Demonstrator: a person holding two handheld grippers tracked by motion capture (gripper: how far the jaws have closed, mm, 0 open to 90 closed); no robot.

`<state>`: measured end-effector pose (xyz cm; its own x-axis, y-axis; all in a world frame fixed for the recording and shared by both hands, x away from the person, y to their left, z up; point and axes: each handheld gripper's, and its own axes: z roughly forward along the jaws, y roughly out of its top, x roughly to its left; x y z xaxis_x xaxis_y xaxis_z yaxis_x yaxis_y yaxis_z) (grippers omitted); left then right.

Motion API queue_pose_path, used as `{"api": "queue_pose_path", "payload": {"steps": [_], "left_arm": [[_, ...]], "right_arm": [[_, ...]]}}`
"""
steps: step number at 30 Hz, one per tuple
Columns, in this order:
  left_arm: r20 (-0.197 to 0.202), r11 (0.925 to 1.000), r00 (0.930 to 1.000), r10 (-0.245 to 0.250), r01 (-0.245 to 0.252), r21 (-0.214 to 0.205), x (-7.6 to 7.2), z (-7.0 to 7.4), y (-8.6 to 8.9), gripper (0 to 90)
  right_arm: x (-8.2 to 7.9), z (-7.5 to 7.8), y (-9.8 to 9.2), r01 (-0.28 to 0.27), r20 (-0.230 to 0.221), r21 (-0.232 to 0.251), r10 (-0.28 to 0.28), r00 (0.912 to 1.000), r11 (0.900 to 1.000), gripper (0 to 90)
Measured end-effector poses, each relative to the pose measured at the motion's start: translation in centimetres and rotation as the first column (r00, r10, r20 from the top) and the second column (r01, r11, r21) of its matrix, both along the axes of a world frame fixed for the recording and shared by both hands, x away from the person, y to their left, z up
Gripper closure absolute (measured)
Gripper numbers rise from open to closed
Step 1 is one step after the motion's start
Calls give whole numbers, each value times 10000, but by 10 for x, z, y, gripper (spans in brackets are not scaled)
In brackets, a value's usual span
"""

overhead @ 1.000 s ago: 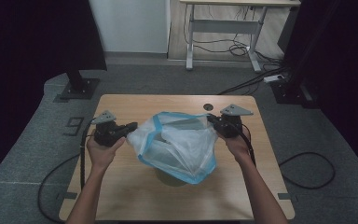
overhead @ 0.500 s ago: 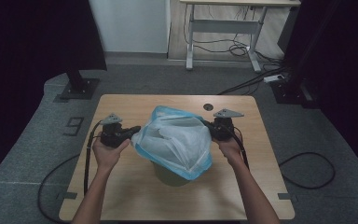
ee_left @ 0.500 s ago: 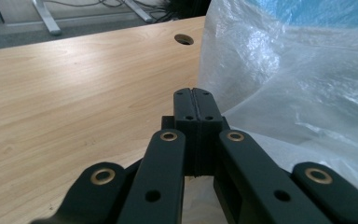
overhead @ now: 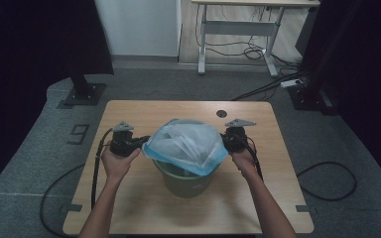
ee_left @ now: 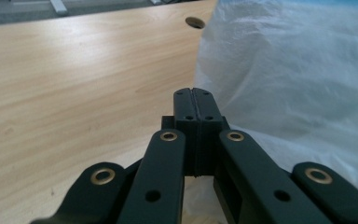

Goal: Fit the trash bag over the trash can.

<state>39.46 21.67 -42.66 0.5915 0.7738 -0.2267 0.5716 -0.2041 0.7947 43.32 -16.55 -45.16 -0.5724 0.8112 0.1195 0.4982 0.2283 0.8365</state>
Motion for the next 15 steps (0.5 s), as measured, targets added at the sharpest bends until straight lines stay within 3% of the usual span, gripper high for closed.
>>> {"api": "queue_pose_path", "payload": {"steps": [1,4,5,8,9,10,11,13,15], "left_arm": [[13,9999,10000,-37,38,-162,-3,-4,4,900],[70,9991,9999,-148,150,-400,-5,-5,8,900],[80,9989,9998,-166,169,-429,-6,-5,8,900],[72,9989,9997,-215,218,-426,-6,-5,8,900],[84,9988,9997,-222,225,-428,-6,-5,7,900],[109,9987,9997,-224,229,-445,-7,-5,7,899],[152,9985,9996,-253,260,-487,-7,-4,6,900],[169,9985,9995,-253,260,-474,-7,-4,6,900],[187,9984,9995,-254,263,-494,-8,-4,6,899]], "right_arm": [[-1,-8,-4,141,-152,36,-141,9998,9999,890],[-3,-10,-9,216,-168,419,-210,9996,9989,889],[-6,-6,-13,266,-61,653,-263,9996,9975,872],[-10,0,-15,260,251,755,-280,9993,9968,827],[-16,7,-19,392,568,828,-440,9974,9958,676],[-16,7,-19,392,568,828,-440,9974,9958,676],[-23,13,-25,695,872,930,-776,9932,9932,594],[-26,16,-29,797,1033,1045,-905,9905,9913,553],[-39,26,-40,901,1653,1255,-1104,9800,9880,508]]}}
